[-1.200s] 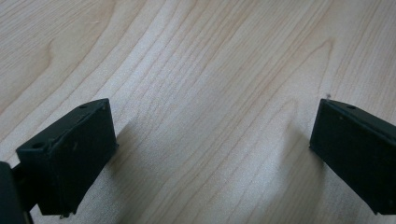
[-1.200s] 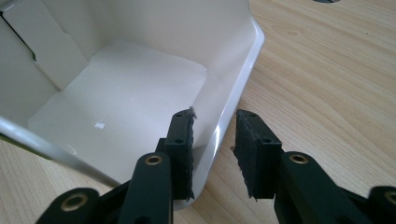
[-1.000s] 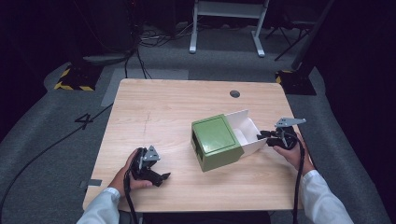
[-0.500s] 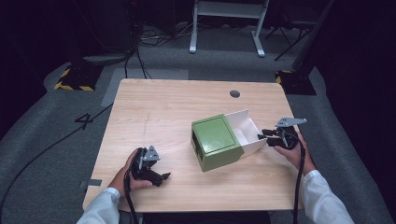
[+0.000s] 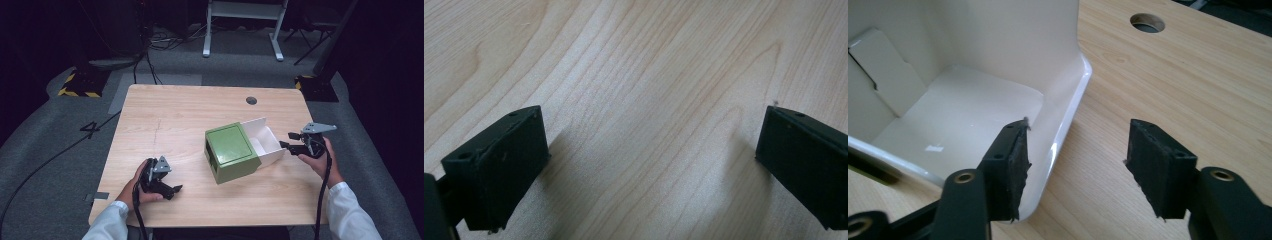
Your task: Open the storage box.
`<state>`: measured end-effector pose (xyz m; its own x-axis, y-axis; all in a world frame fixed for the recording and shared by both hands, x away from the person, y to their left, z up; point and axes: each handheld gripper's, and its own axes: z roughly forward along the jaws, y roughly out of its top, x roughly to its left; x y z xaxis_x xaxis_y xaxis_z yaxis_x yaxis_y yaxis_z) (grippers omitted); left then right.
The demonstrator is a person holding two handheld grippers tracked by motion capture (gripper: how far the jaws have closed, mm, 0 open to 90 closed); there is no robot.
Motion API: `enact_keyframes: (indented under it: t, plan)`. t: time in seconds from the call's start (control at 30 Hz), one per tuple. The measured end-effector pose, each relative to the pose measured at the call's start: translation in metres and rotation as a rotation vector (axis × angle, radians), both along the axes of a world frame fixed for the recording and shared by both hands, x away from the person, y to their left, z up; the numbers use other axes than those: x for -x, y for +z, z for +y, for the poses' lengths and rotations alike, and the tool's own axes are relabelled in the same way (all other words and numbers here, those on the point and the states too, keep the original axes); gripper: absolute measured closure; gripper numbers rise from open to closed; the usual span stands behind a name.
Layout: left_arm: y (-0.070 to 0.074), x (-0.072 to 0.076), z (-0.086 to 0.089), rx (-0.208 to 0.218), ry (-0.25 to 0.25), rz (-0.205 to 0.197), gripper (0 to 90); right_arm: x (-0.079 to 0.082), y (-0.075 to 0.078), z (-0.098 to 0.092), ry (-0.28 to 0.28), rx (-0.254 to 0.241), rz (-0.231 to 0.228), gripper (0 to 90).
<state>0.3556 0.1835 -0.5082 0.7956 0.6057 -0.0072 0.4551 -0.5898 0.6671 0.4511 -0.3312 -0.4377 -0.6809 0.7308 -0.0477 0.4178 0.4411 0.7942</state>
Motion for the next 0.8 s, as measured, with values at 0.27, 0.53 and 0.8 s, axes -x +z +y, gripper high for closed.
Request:
enact_keyframes:
  t: [0.27,0.53,0.8]
  plan:
    - [0.000,0.000,0.000,0.000,0.000,0.000,0.5,0.004,0.009,-0.004,-0.021,-0.013,-0.030,34.3]
    - [0.000,0.000,0.000,0.000,0.002,0.003,0.5,0.012,0.016,-0.005,-0.030,-0.013,-0.055,28.6]
    - [0.000,0.001,0.000,0.001,0.001,0.002,0.5,0.021,0.022,-0.010,-0.035,-0.030,-0.078,26.0]
